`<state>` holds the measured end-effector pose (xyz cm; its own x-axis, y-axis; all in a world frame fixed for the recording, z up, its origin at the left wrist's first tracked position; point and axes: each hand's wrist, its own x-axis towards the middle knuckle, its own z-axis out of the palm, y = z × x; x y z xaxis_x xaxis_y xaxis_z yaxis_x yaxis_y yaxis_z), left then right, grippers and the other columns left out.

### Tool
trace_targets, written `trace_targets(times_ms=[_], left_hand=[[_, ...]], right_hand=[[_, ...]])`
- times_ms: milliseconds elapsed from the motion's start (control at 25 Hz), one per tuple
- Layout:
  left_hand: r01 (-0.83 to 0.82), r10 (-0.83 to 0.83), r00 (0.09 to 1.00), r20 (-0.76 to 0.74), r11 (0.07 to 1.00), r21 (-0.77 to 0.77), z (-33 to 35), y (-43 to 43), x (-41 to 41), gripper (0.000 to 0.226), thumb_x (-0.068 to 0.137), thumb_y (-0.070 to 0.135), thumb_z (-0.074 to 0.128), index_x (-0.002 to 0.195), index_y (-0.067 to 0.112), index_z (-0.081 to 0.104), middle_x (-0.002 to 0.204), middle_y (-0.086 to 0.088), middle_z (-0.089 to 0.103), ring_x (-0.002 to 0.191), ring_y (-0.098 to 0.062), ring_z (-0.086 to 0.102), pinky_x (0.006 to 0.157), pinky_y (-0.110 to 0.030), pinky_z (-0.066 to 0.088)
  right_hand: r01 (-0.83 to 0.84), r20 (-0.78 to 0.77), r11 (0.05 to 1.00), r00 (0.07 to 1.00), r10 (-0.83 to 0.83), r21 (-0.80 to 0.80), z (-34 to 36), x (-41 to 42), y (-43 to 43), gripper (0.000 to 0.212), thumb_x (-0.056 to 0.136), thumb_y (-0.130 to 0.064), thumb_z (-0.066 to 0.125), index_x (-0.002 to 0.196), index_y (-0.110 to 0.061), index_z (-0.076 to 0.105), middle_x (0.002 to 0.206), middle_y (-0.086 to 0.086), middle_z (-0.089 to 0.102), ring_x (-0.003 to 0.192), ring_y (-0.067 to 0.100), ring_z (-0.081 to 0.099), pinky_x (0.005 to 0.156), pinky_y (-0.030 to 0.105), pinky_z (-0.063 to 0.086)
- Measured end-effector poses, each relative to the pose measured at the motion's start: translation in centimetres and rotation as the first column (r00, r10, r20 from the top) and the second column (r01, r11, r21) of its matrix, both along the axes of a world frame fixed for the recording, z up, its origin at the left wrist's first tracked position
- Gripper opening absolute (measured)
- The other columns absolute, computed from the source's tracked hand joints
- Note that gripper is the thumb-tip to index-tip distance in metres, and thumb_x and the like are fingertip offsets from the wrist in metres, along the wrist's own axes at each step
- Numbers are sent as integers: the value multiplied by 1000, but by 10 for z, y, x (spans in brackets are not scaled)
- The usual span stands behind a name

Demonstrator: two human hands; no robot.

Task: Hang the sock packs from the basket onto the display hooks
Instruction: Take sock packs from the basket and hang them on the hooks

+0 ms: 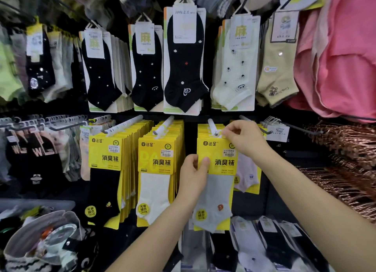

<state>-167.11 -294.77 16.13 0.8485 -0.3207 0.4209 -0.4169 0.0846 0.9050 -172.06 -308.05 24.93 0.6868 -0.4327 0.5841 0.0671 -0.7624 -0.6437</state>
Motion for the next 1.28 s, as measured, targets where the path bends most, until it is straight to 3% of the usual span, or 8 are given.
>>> trace_targets(times_ms=[240,360,440,560,760,880,1000,1280], left_hand=[[-139,139,990,4,990,30,-7,3,12,21,85,17,62,102,23,51,106,3,58,98,-13,56,81,-22,48],[-135,134,991,24,987,83,0,-1,16,47,86,21,61,129,18,43,131,0,47,122,-16,45,104,-36,40],[-86,82,995,56,994,71,12,-6,20,57,88,27,59,139,19,35,142,1,40,132,-15,36,110,-35,33],[71,-68,997,-34,995,73,29,-16,29,68,92,41,51,148,21,19,154,3,24,141,-15,24,112,-32,24],[179,-180,976,-123,984,-24,18,-29,31,64,94,40,48,148,24,17,147,8,36,135,-13,34,106,-27,33],[186,-192,976,-106,981,-61,16,-28,39,66,91,44,51,147,26,21,136,22,39,129,-5,38,94,-17,34],[179,-213,942,-260,973,-148,32,-30,53,43,92,55,38,116,27,60,97,18,68,84,2,66,70,-20,48],[297,-330,869,-368,944,-143,45,-42,63,71,98,50,16,44,51,63,52,22,65,52,5,64,56,-22,45]], right_hand=[[44,-75,999,996,-44,-3,-3,18,-4,23,84,-23,66,61,-26,62,53,-16,54,53,2,47,47,17,31],[23,-9,996,1000,-22,82,-13,18,-8,5,83,-26,68,79,-23,67,74,-10,62,71,9,53,63,24,40],[62,41,986,997,-69,158,-28,14,-9,26,84,-28,66,108,-19,62,99,-4,59,87,10,52,75,26,41],[-15,-2,954,1000,17,299,-56,9,1,60,90,-28,59,142,-15,33,128,-3,50,110,9,50,91,21,41],[-203,45,862,977,207,464,-75,19,-1,65,94,-19,53,147,-27,15,112,-22,53,86,-17,48,62,-2,42],[-230,46,840,970,238,491,-73,19,-7,81,80,-52,62,145,-32,19,136,-13,46,113,0,50,83,8,46],[-239,112,651,967,230,721,-62,28,-23,102,62,-86,43,145,-29,30,148,-5,39,135,19,37,112,46,30],[-201,28,624,961,275,755,-49,51,-36,87,75,-80,9,144,-32,33,137,2,53,129,25,46,111,49,30]])
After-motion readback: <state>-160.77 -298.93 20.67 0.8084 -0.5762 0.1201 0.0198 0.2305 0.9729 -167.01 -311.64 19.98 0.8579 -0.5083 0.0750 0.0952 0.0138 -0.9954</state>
